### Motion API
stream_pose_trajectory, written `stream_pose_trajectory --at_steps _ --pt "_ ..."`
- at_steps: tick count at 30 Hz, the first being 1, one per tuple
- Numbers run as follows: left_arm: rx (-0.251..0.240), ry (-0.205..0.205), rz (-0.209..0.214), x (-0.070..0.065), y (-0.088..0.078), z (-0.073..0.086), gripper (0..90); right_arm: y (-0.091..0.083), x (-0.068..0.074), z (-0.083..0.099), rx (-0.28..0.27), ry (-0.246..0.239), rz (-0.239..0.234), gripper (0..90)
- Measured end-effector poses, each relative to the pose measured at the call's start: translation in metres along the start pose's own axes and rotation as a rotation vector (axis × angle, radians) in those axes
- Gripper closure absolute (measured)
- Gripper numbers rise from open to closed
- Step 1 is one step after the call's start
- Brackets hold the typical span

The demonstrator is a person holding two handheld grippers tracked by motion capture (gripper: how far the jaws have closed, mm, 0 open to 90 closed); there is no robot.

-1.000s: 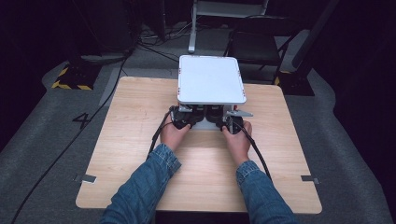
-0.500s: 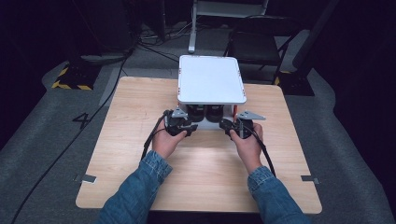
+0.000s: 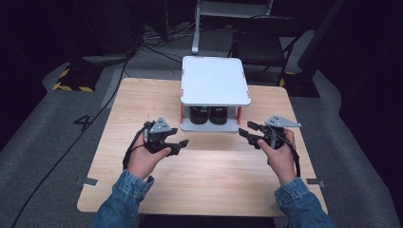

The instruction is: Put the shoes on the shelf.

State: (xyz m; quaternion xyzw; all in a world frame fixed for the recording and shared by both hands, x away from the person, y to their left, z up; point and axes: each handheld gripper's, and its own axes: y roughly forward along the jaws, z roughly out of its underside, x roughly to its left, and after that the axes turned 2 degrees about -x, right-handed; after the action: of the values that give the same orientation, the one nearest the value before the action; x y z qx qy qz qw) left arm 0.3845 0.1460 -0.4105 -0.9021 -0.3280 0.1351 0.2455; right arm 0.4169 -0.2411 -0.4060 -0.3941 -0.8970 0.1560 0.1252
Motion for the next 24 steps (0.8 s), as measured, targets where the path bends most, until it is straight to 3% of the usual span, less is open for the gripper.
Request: stream_pose_trajectory --at_steps 4,7,8,10,13,15,18,24 --pt "0.027 0.008 -0.039 0.002 -0.022 0.014 29.3 -0.018 -0.005 0.003 -0.008 -0.029 0.001 43.0" --pt "0.055 0.013 -0.072 0.002 -0.04 0.025 25.4 -0.037 -0.01 0.007 0.008 -0.025 -0.012 42.3" --pt "0.061 -0.002 -0.067 0.001 -0.044 0.028 24.6 -0.042 -0.012 0.009 0.005 -0.022 -0.009 42.3" --pt "0.065 -0.011 -0.088 0.002 -0.053 0.036 23.4 -0.054 -0.016 0.016 0.015 0.015 0.006 42.0" --pt "0.073 -0.042 -0.117 0.005 -0.063 0.047 21.4 -0.064 -0.022 0.025 0.075 0.05 0.024 42.0" --pt "0.092 -0.067 -0.13 0.007 -0.065 0.055 20.8 -0.069 -0.027 0.033 0.099 0.054 0.031 41.0" --pt "0.178 -0.103 -0.171 0.012 -0.063 0.066 19.3 -0.072 -0.033 0.045 0.16 0.053 0.042 36.7" --pt "0.277 -0.107 -0.209 0.023 -0.053 0.081 17.8 -0.066 -0.04 0.065 0.271 0.053 0.073 33.2"
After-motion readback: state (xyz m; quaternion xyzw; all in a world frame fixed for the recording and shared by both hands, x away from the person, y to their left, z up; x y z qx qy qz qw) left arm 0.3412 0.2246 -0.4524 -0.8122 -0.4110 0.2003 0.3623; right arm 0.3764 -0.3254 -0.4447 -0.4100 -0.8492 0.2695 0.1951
